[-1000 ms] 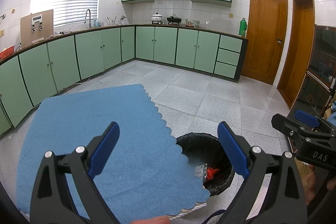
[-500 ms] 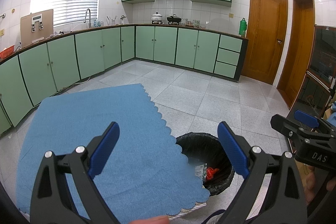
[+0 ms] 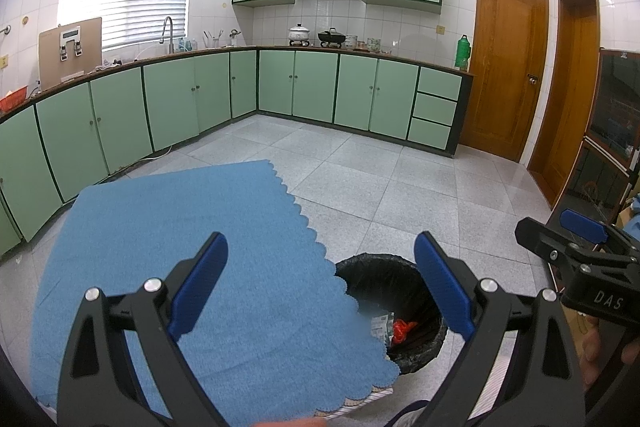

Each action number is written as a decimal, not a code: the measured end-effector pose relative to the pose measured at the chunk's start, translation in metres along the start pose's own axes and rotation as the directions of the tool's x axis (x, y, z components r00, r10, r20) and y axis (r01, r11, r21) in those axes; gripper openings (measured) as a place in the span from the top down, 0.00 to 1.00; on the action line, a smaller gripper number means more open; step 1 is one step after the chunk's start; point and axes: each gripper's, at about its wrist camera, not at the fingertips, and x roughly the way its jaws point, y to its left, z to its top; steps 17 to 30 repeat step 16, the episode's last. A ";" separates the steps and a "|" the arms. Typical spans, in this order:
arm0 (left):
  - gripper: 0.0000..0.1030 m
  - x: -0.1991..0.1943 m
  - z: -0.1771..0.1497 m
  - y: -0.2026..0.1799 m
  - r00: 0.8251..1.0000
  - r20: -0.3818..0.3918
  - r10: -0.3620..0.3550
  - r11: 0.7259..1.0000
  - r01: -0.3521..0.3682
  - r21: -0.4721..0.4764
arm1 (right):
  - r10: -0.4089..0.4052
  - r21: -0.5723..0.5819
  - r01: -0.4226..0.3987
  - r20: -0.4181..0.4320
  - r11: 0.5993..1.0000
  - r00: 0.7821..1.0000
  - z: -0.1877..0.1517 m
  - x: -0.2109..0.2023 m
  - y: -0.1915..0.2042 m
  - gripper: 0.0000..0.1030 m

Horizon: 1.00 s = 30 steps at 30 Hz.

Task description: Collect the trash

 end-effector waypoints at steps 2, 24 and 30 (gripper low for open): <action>0.11 0.000 0.000 -0.001 1.000 0.001 0.001 1.000 -0.001 0.001 | 0.000 0.000 0.000 -0.001 1.000 1.000 0.000 0.000 0.000 0.06; 0.11 0.000 0.003 -0.003 1.000 -0.008 0.004 1.000 -0.004 -0.007 | 0.003 -0.004 -0.003 -0.005 1.000 1.000 0.001 0.002 0.000 0.06; 0.11 0.000 0.003 -0.003 1.000 -0.008 0.004 1.000 -0.004 -0.007 | 0.003 -0.004 -0.003 -0.005 1.000 1.000 0.001 0.002 0.000 0.06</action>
